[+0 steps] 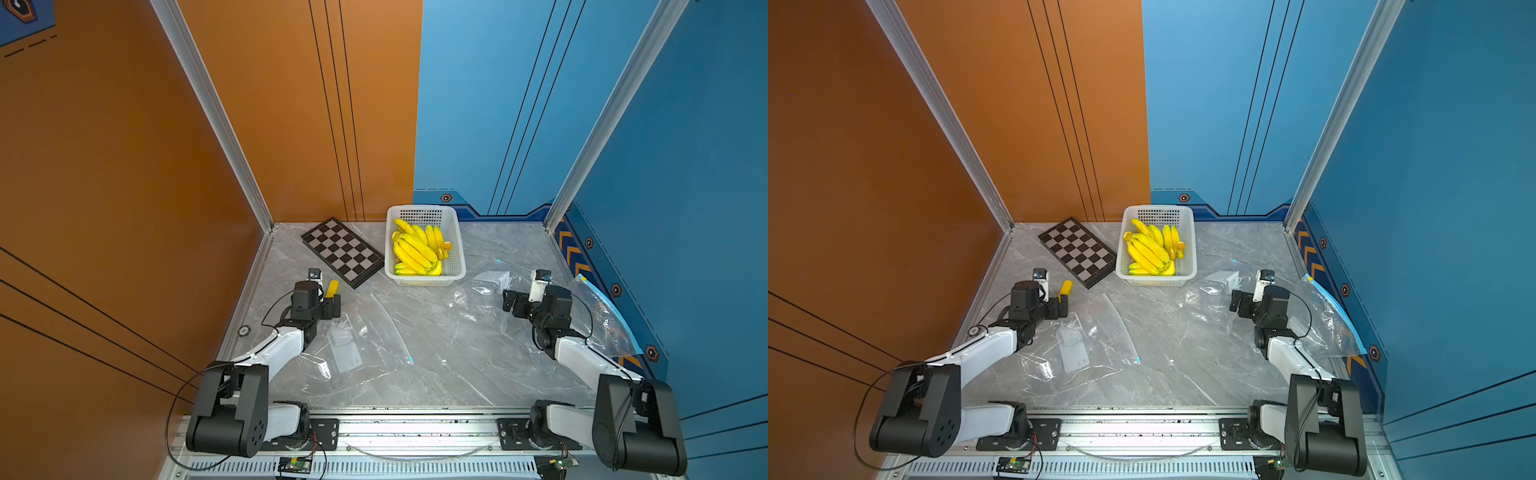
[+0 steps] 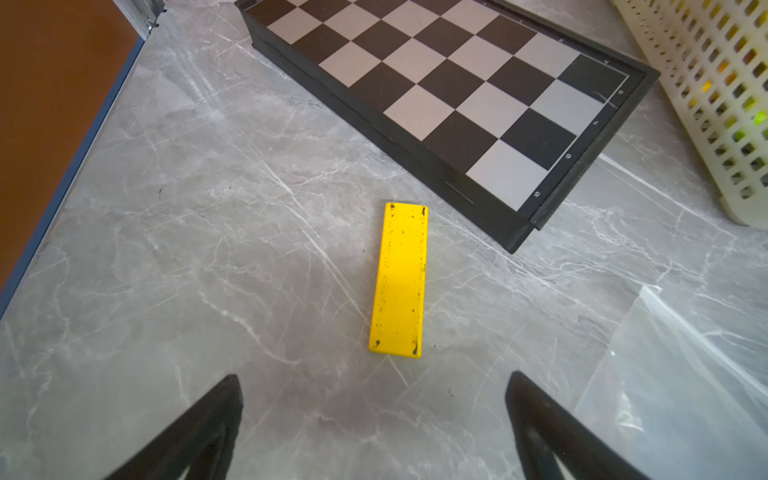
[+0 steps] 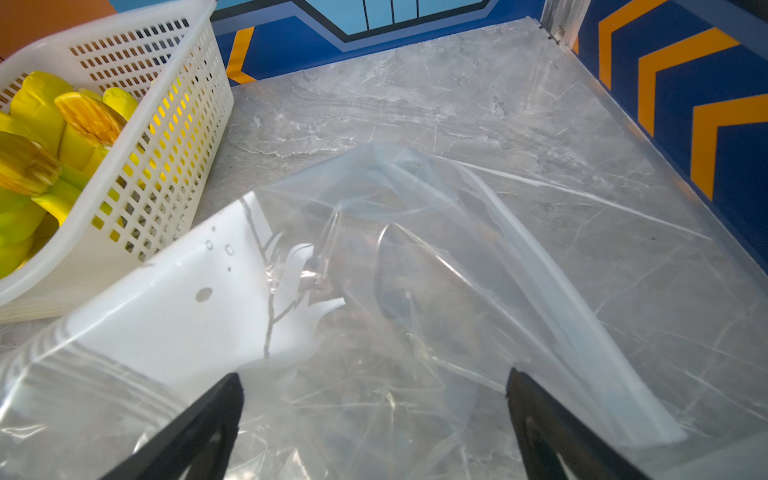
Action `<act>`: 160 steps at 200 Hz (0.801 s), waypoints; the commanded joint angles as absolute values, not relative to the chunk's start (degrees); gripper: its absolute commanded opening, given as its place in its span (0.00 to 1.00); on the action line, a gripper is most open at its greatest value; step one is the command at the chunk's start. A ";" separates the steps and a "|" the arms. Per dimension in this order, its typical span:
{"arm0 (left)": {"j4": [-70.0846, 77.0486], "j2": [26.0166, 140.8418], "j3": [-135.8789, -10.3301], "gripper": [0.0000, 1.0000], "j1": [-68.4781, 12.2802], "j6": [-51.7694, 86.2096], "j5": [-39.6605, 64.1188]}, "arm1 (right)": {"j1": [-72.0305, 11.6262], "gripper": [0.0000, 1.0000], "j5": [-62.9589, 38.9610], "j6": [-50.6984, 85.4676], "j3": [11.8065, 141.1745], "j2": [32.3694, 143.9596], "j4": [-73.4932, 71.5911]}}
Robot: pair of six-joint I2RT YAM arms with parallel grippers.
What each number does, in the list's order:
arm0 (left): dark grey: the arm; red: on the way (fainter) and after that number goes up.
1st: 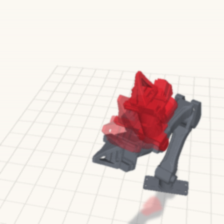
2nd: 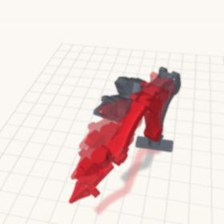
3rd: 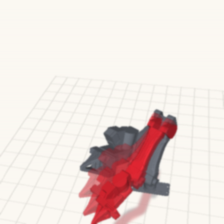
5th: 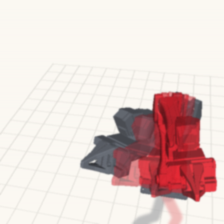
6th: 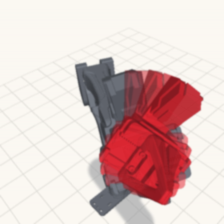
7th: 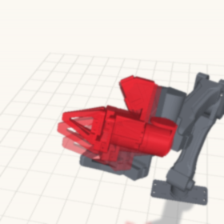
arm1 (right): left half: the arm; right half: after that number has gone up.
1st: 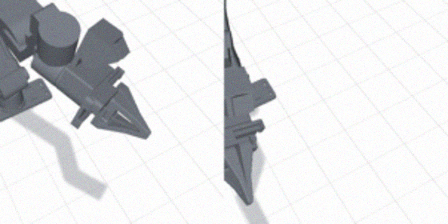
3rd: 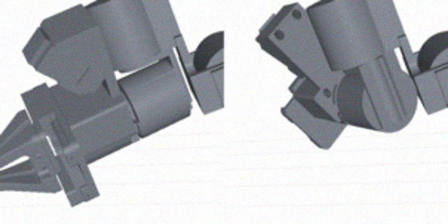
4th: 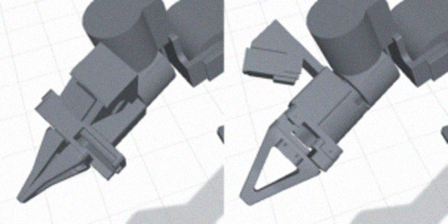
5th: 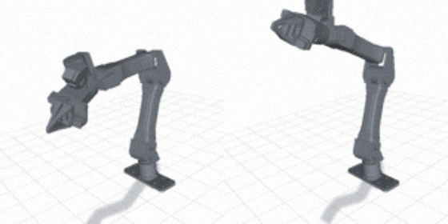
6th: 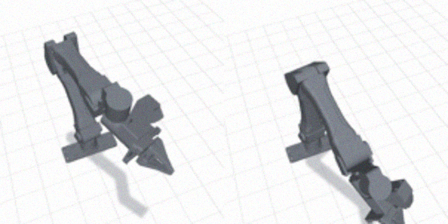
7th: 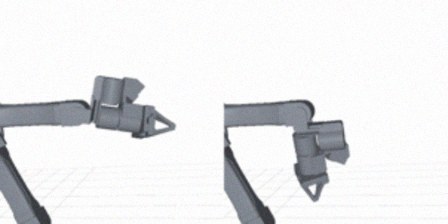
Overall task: Open the zip-top bag and take out the banana
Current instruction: Reset both arms
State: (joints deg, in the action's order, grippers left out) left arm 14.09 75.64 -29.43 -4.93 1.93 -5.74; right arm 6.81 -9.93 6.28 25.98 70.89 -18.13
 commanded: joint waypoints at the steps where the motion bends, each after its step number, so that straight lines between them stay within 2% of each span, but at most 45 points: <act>1: 23.37 76.94 -27.10 0.99 -4.57 -1.13 -2.25 | 6.68 1.00 -11.26 3.75 27.76 72.26 -17.92; 36: 35.20 78.67 -24.38 0.98 -4.41 -3.81 2.17 | 6.59 1.00 -12.22 4.31 28.21 73.85 -18.90; 83: 41.13 81.09 -23.07 0.98 -2.29 -6.30 6.77 | 6.42 1.00 -13.16 2.55 30.05 74.86 -17.61; 124: 50.06 88.39 -22.20 0.98 2.55 -0.14 6.23 | 5.35 1.00 -13.05 2.23 30.50 78.18 -20.90; 160: 51.61 88.93 -21.79 0.98 2.14 0.00 4.76 | 3.46 1.00 -10.88 1.73 29.58 82.09 -28.39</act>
